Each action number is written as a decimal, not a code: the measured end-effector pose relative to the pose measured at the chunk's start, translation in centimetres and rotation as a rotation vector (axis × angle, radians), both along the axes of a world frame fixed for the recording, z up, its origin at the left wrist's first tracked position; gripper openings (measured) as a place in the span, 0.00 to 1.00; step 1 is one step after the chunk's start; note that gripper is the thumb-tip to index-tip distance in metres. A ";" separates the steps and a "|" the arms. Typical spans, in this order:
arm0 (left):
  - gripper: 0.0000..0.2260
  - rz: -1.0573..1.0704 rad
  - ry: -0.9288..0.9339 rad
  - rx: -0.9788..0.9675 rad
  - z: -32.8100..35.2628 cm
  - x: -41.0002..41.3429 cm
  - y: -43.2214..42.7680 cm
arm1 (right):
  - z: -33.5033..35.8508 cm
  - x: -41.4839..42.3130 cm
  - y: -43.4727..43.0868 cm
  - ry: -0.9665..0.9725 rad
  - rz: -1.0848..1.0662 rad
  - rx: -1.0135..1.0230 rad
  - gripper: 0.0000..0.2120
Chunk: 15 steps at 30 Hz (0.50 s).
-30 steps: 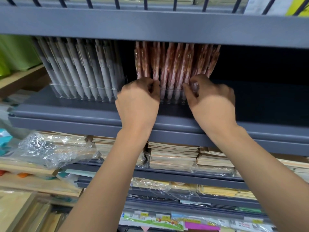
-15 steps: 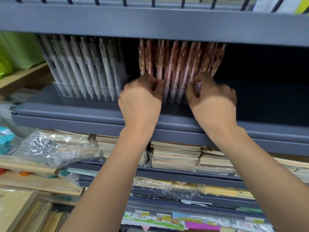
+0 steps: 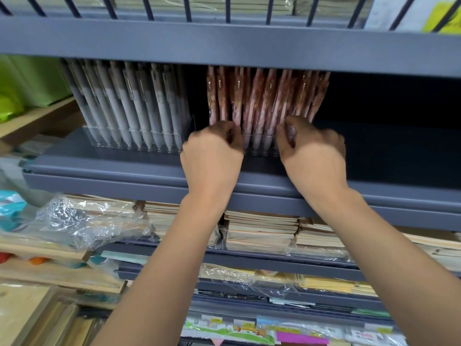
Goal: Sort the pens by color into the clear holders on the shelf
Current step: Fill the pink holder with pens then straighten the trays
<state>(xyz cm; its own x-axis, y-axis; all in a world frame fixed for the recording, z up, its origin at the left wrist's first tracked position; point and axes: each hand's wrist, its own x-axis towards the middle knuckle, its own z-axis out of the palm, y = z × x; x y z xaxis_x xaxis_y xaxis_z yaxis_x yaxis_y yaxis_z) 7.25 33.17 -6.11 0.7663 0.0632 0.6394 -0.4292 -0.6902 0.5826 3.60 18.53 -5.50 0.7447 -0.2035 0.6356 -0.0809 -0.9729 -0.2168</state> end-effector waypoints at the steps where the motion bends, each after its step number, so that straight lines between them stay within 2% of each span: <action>1: 0.13 -0.009 -0.002 -0.006 0.0 0.0 0.0 | 0.1 0.0 0.0 0.006 0.005 0.010 0.17; 7: 0.11 -0.014 0.012 -0.044 -0.2 0.2 0.0 | 0.7 -0.2 0.0 0.057 0.049 0.143 0.16; 15: 0.10 0.006 0.003 -0.082 -0.3 0.2 0.0 | 0.6 0.0 0.5 -0.012 0.018 0.213 0.15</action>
